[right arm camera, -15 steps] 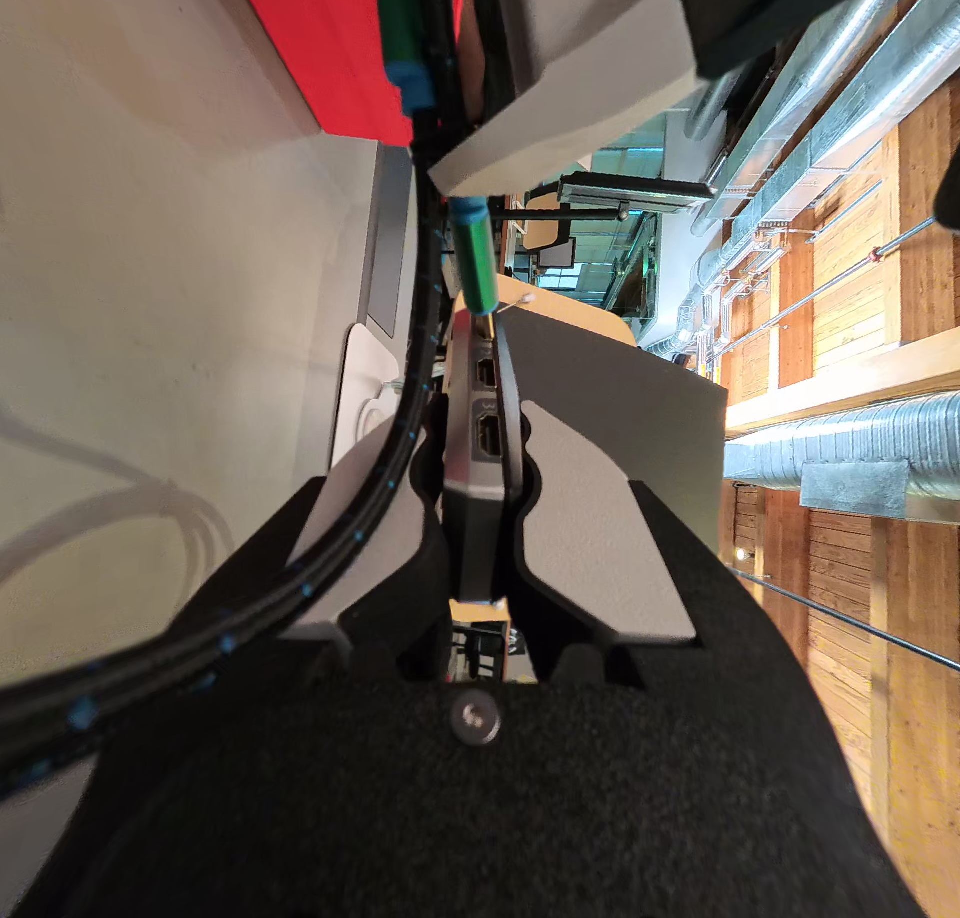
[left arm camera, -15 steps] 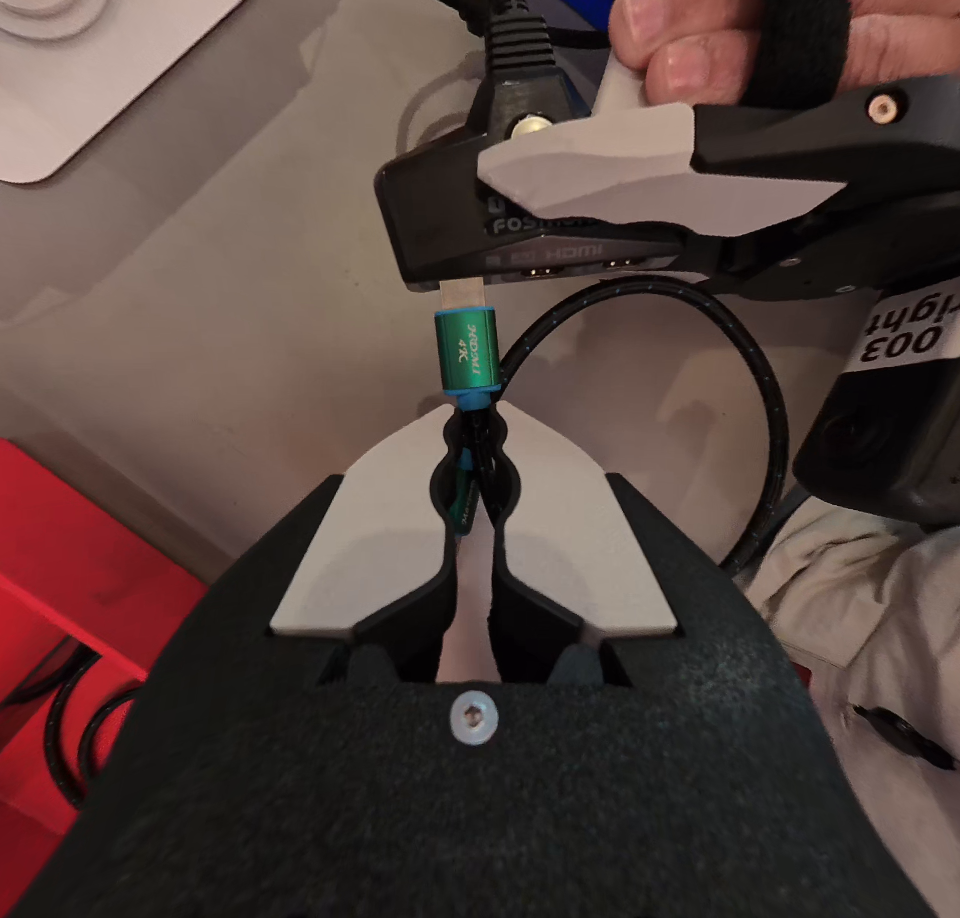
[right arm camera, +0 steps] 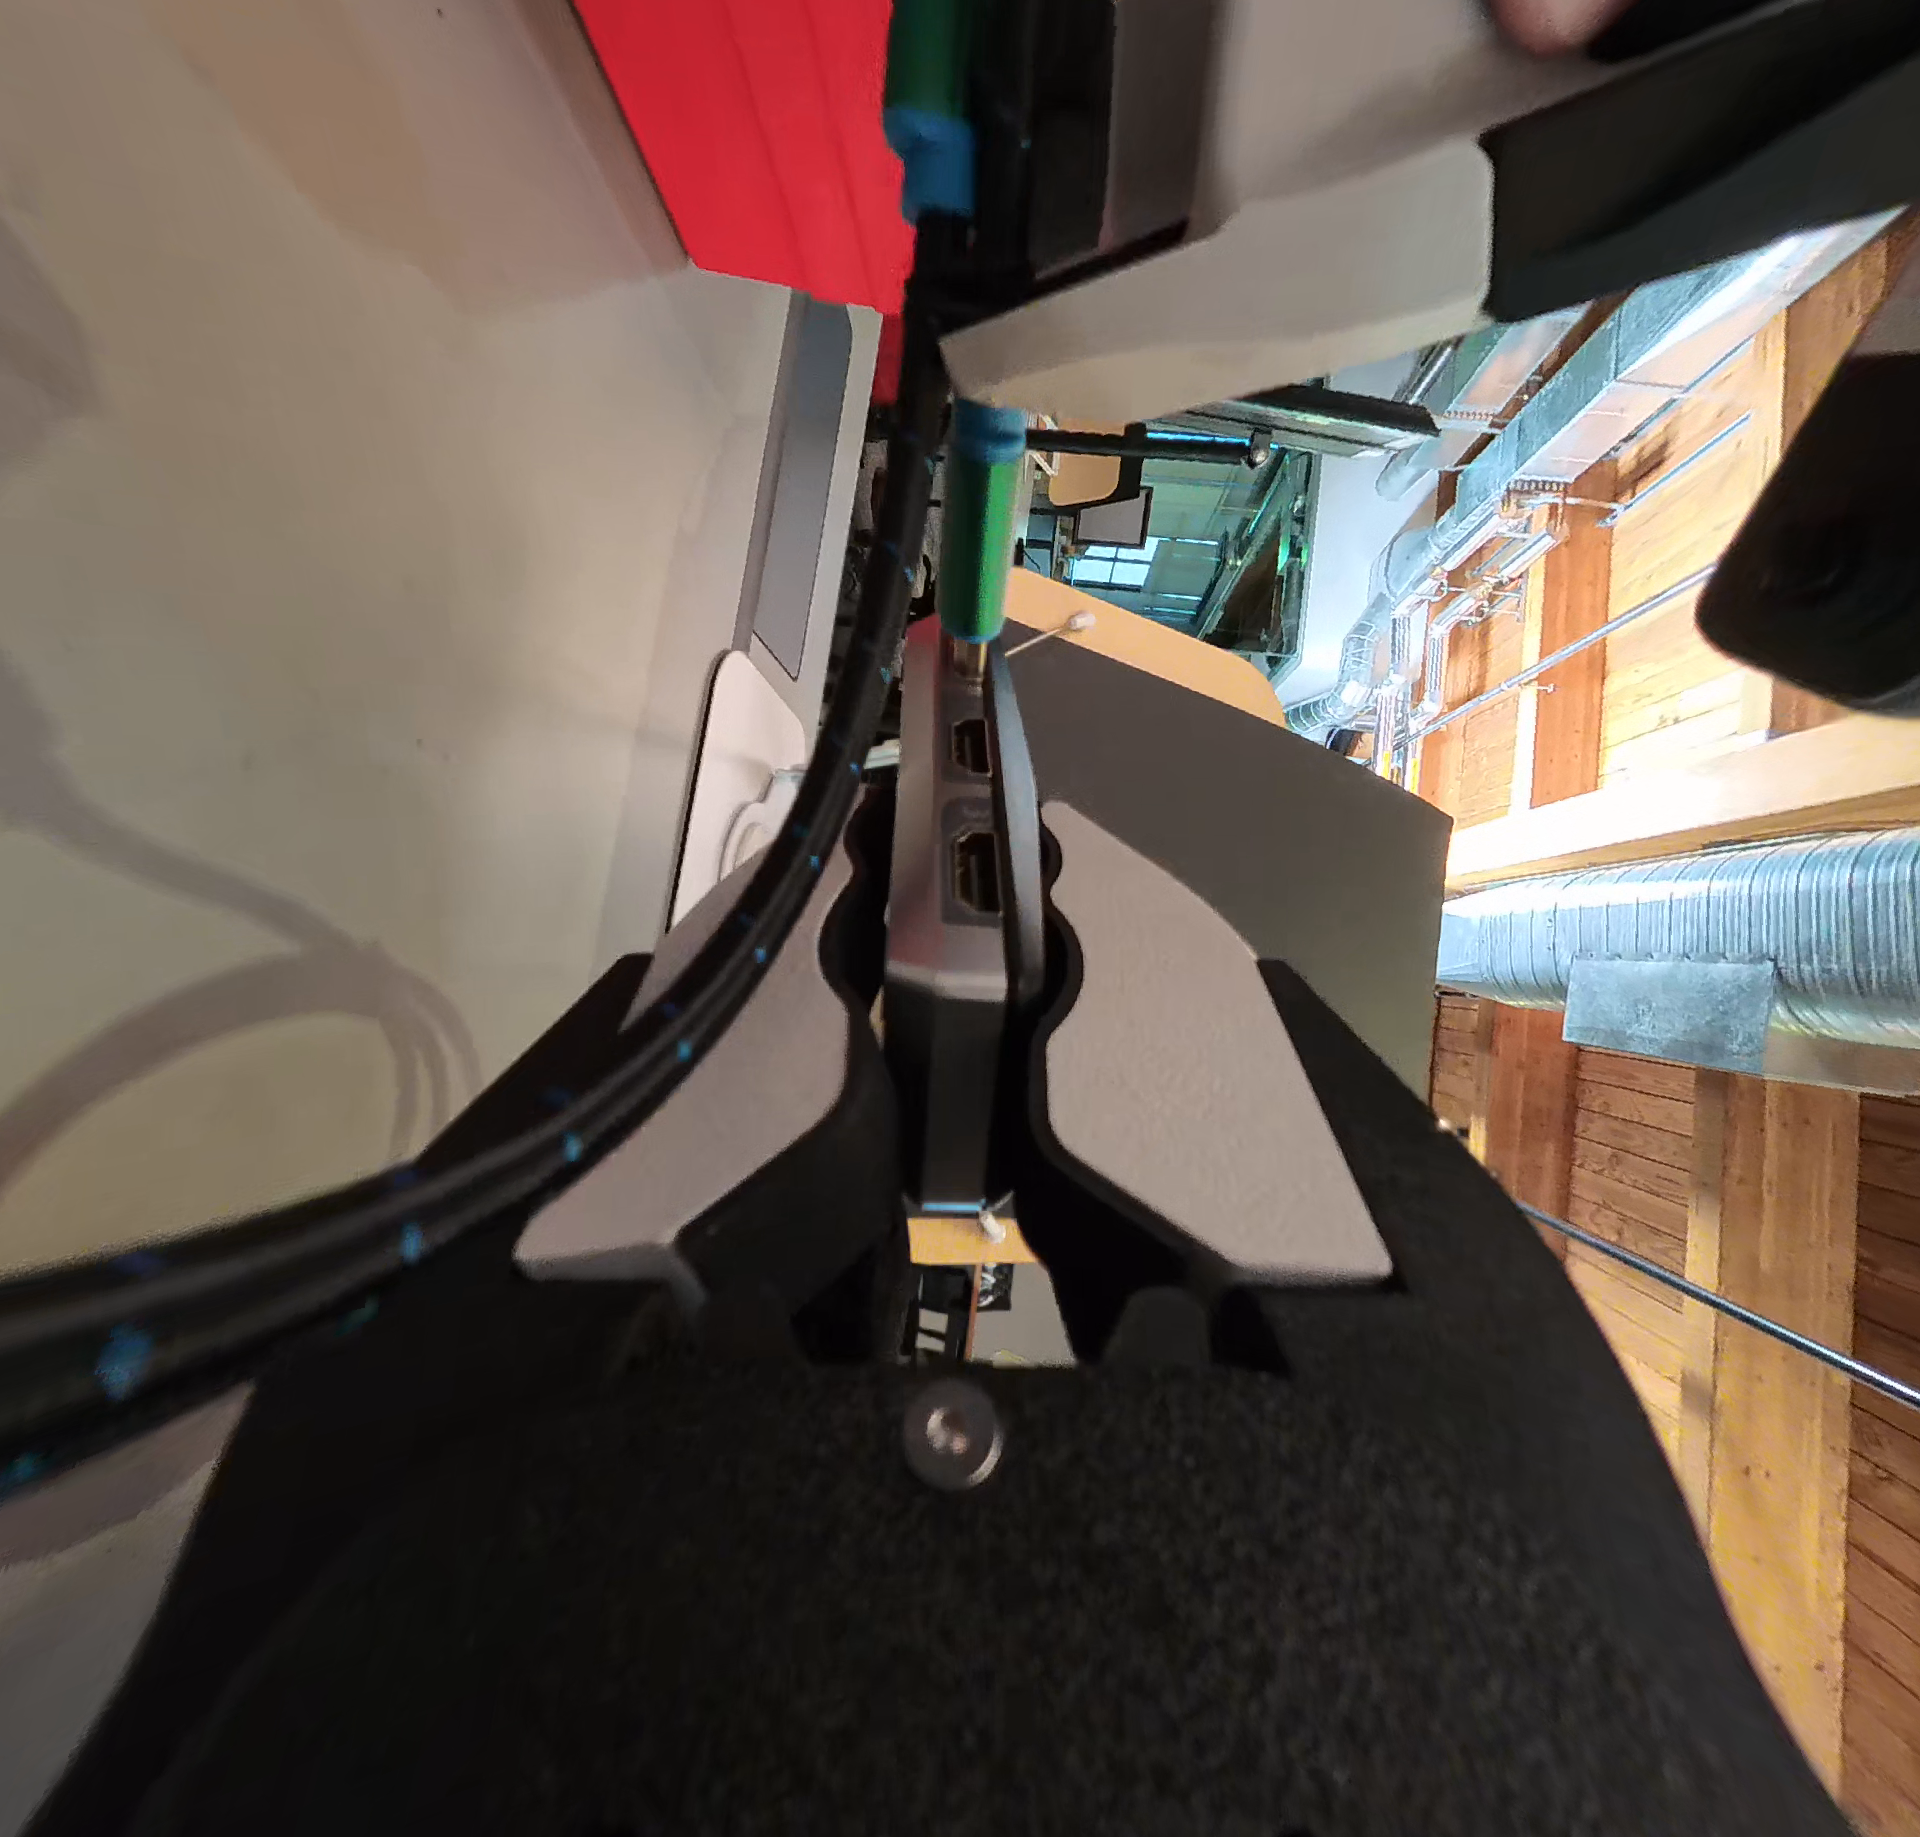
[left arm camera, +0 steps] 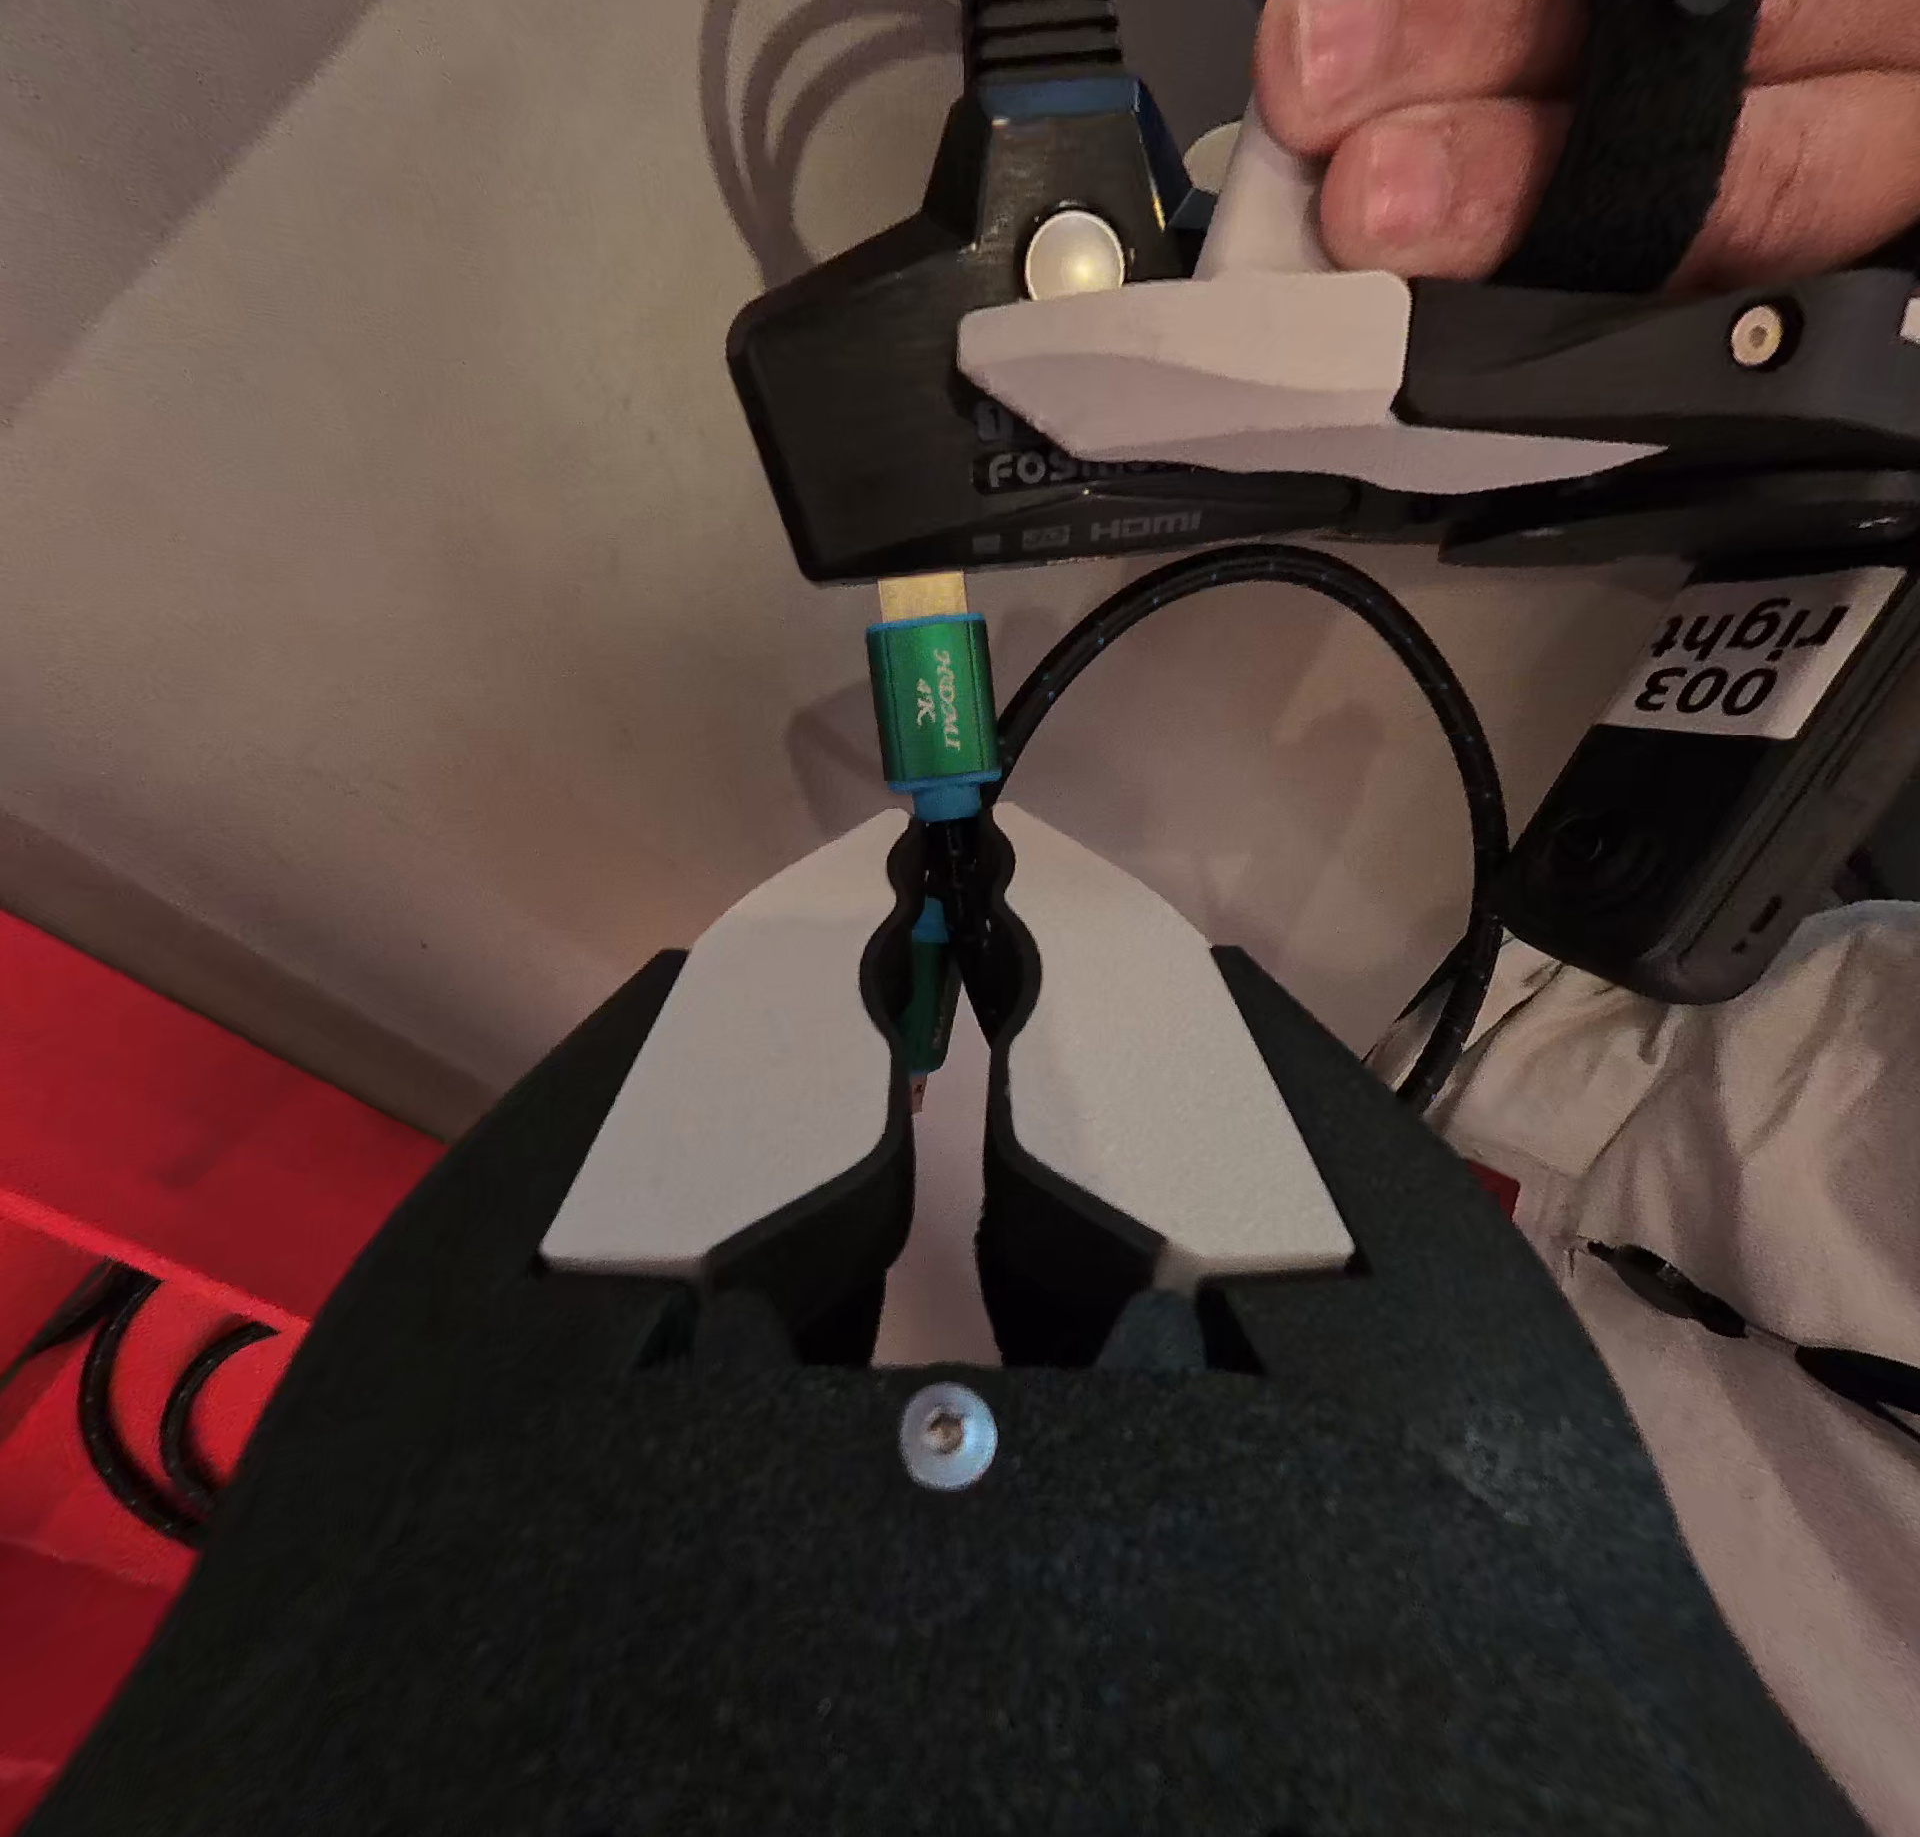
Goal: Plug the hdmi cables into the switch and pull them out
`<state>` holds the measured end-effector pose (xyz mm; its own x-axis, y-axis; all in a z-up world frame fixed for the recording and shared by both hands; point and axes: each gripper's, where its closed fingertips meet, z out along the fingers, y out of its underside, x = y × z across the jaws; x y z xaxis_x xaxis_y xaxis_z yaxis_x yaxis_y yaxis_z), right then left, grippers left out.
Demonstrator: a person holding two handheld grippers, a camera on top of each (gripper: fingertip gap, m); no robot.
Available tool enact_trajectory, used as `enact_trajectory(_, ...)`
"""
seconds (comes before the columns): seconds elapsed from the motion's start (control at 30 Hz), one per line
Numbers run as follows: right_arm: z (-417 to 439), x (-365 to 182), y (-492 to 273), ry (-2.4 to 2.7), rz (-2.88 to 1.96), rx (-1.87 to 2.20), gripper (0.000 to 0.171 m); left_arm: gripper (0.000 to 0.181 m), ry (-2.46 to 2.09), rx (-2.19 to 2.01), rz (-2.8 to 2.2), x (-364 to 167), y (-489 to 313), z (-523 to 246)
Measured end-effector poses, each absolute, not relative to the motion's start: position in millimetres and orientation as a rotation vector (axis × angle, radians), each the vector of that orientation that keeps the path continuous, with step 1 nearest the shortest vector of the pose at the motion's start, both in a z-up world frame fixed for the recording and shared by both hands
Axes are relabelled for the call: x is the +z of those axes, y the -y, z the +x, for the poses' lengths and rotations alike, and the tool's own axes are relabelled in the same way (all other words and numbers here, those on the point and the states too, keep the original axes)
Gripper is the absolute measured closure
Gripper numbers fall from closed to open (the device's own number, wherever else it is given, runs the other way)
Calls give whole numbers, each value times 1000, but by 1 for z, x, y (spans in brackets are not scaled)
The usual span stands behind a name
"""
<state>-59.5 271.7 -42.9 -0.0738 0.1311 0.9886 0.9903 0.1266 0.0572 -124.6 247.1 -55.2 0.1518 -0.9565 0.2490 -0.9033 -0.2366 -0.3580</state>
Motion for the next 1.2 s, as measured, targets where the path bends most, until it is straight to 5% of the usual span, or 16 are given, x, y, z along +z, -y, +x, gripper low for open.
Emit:
enact_trajectory(0.3,-59,-40,-271,1364,-1209,-1058,148,174,-1797,-764,-2238,-48,-247,-121)
enact_trajectory(0.6,-66,-44,-269,1363,-1202,-1017,149,174,-1870,-403,-2153,-52,-247,-128)
enact_trajectory(1.2,-59,-30,-271,1269,-1244,-930,146,173,-1581,-914,-1889,-32,-248,-116)
